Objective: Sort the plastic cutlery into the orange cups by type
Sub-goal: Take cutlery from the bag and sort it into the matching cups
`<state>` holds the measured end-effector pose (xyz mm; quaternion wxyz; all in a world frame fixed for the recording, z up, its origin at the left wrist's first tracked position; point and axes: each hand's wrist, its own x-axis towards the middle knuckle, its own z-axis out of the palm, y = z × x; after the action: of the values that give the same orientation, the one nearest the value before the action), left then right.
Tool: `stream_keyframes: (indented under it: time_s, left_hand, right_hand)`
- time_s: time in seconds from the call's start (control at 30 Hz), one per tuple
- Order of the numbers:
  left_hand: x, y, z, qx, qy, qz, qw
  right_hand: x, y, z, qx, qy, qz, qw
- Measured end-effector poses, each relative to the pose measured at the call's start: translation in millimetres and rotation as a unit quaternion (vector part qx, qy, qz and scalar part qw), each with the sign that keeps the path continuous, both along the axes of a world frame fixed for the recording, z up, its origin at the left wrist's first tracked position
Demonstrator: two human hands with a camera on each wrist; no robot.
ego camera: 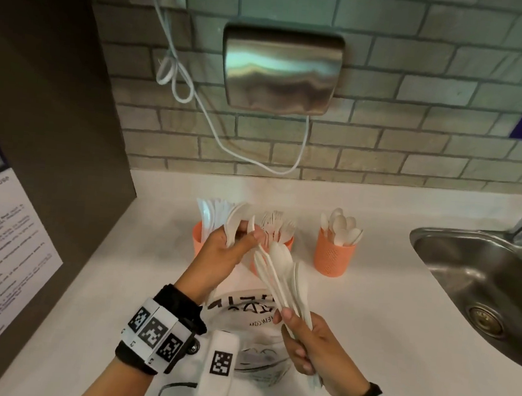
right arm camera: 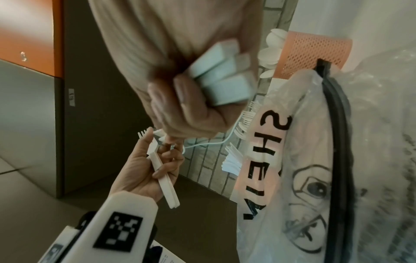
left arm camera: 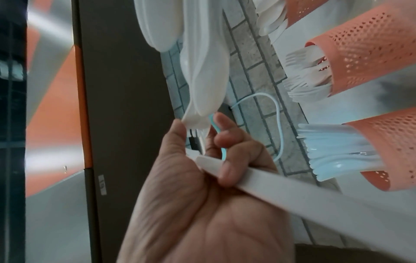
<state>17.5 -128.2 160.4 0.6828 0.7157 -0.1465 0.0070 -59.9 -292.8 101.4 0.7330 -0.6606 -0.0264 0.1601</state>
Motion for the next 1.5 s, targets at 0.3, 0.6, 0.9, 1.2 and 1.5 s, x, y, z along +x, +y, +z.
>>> stream_keyframes:
  time_s: [0.3,0.6,0.9,1.2,1.5]
  left_hand:
    - [3.6,-15.5,-5.5,-0.047,0.048,0.098,0.993]
    - [32.9,1.1,-7.6,-0.266,0.165,0.134,0.94]
    - [-21.6,-41.4,-19.9,-0.069,0.216,-0.213,0.95]
    - [-18.9,-60.8,-19.9,-0.014,0.164,-0.238,0.957]
    - [-15.7,-71.7,-18.8,-0.097,0.139,-0.073,0.983]
  right_hand:
    - [4.8,-2.1,1.4,-0.108,-0.095,-0.019,0.989]
    - [-5.3,-22.3,-6.4,-0.207,-0.223,-0.067,0.95]
    - [2.8,-31.2,10.0,0.161,0.017,0.147,0.976]
    - [25.3,-34.2,8.0,0.326,0.081,0.311,0.889]
    - [32.3,-49.2,7.9,0.323,0.113,0.158,0.926]
